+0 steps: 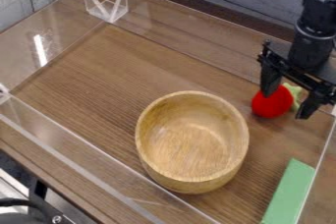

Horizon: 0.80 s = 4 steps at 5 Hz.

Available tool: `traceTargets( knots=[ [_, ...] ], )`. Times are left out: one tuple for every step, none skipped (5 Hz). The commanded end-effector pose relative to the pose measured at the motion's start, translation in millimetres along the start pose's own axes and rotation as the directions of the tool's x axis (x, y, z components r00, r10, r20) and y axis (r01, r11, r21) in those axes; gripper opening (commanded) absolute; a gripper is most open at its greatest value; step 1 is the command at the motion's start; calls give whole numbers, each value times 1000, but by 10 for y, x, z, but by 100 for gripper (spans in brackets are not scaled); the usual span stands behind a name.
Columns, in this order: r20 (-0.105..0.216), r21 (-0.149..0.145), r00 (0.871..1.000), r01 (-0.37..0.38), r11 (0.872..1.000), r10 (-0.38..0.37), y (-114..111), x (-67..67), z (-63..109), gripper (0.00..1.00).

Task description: Move the red object to the left side of the table

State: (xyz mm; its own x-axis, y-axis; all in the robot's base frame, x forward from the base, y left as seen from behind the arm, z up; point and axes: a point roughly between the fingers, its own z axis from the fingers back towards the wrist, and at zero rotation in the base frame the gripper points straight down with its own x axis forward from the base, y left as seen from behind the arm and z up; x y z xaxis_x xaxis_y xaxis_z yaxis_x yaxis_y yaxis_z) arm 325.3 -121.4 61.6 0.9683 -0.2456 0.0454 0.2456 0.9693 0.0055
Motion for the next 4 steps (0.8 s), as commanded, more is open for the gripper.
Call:
traceTargets(
  knots=[
    [66, 3, 998, 5, 1000, -6, 29, 41, 143, 100],
    [84, 6, 996, 12, 1000, -13, 39, 168, 205, 100],
    [97, 7, 995, 11, 1000, -12, 66, 263, 244, 100],
    [96, 10, 995, -34, 999, 32, 211, 263, 213, 100]
  ],
)
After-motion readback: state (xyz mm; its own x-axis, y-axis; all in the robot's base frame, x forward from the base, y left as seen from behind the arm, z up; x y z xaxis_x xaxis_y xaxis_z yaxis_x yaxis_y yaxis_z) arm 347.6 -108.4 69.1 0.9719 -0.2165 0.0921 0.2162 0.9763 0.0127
